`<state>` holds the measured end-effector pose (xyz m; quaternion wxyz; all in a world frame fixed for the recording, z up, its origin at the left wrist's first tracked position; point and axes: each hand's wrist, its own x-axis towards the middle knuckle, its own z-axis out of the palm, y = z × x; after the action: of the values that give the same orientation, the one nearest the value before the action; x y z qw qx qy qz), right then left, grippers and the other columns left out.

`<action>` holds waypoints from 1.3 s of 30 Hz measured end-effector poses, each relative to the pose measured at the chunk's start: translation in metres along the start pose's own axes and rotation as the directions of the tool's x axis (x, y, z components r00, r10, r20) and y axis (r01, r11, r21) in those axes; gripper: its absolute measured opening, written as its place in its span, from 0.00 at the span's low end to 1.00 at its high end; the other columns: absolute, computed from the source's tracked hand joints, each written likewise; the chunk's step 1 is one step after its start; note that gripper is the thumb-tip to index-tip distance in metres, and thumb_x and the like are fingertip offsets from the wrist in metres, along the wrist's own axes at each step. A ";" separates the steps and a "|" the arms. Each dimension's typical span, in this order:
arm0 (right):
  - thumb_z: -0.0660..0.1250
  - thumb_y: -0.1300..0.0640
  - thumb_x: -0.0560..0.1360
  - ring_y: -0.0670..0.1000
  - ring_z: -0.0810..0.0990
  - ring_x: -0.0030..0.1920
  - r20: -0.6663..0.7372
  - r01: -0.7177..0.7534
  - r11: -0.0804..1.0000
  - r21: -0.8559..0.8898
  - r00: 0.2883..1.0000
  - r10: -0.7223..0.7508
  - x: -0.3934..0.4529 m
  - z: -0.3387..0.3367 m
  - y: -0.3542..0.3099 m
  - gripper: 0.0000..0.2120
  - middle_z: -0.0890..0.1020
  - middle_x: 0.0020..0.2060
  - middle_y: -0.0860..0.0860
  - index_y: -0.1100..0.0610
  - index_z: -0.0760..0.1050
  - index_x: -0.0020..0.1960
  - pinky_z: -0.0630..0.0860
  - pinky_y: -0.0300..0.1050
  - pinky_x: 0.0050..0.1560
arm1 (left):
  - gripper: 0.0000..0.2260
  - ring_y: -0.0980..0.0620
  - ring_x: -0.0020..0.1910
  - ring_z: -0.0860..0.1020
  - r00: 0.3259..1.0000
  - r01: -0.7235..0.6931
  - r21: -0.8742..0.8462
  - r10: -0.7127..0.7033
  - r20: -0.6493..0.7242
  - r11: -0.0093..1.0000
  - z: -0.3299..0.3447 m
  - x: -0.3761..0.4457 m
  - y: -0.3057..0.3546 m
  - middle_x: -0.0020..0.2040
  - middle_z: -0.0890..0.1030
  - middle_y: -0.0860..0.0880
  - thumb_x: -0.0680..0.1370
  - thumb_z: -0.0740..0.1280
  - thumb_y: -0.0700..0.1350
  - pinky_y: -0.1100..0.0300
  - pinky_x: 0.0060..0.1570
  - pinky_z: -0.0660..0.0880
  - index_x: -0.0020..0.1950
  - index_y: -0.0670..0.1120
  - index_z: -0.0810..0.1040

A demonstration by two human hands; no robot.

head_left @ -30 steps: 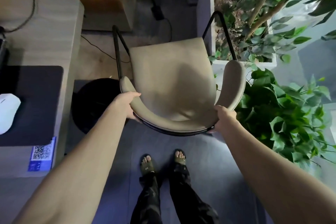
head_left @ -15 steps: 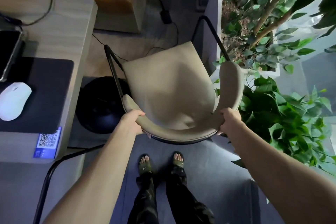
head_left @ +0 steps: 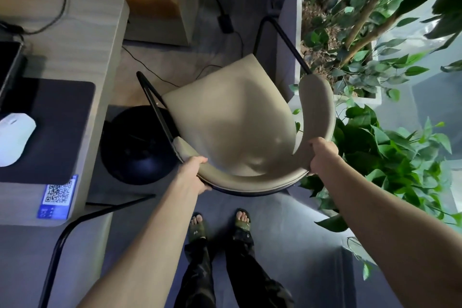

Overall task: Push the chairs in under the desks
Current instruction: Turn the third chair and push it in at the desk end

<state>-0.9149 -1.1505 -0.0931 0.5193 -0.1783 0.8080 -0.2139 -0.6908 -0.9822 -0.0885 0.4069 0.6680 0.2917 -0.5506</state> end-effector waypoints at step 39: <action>0.65 0.62 0.70 0.67 0.73 0.63 0.220 -0.283 0.936 0.207 0.946 0.238 -0.007 0.001 0.100 0.29 0.71 0.68 0.57 0.55 0.66 0.71 0.71 0.82 0.38 | 0.34 0.33 0.53 0.77 0.982 -0.166 0.392 0.190 -0.023 0.905 -0.002 0.047 0.056 0.64 0.70 0.39 0.65 0.68 0.30 0.21 0.41 0.69 0.67 0.48 0.63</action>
<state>-0.9174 -1.0627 -0.1408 0.6360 -0.0262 0.7395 -0.2190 -0.6323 -1.0111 -0.1219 0.3060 0.7755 0.1269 -0.5374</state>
